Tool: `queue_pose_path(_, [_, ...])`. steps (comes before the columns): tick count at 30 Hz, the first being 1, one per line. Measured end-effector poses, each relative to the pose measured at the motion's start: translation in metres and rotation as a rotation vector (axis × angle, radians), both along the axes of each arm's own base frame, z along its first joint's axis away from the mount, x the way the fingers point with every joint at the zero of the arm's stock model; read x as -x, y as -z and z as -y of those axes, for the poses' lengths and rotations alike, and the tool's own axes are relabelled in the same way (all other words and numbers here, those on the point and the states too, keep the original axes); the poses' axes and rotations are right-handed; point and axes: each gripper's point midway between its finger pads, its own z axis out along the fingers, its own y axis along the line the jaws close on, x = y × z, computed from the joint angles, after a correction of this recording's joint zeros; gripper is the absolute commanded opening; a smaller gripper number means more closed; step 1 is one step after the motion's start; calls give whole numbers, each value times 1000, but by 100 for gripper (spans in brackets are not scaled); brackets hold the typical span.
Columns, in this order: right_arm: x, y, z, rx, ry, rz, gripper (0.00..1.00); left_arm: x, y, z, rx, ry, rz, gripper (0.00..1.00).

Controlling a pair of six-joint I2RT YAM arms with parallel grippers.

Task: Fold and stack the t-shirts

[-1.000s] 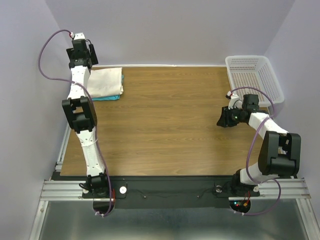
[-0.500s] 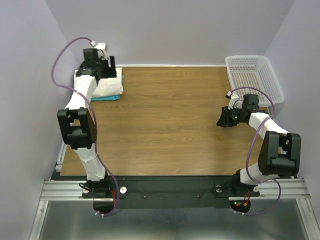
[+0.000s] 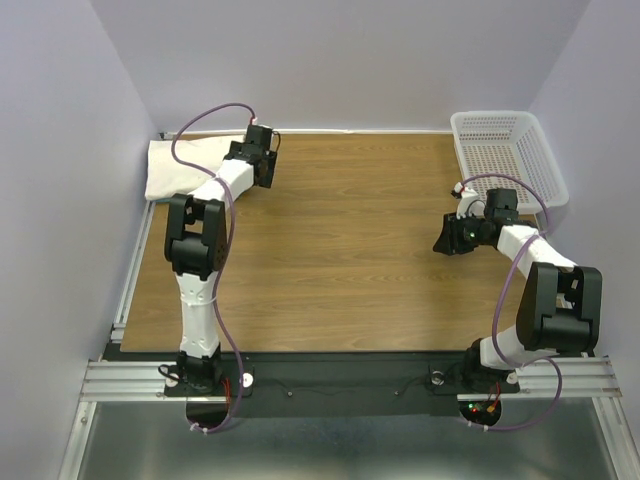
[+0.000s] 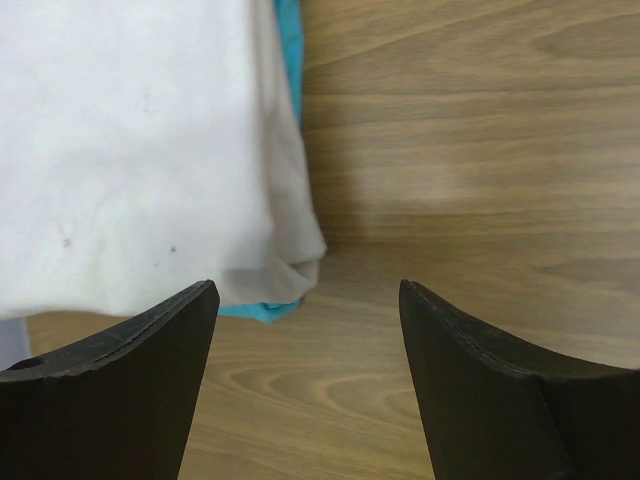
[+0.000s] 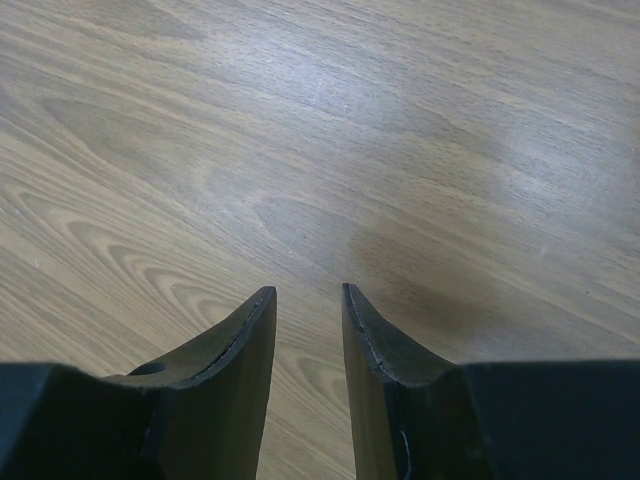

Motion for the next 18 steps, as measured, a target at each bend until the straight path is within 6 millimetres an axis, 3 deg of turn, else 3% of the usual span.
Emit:
queue_pose_path(9, [0,0,0,1,-1,1,38,-4,-3,-24,-139,-86,33,84])
queue_pose_path(18, [0,0,0,1,-1,0,38,-4,27,-23,-206,-84,-15,82])
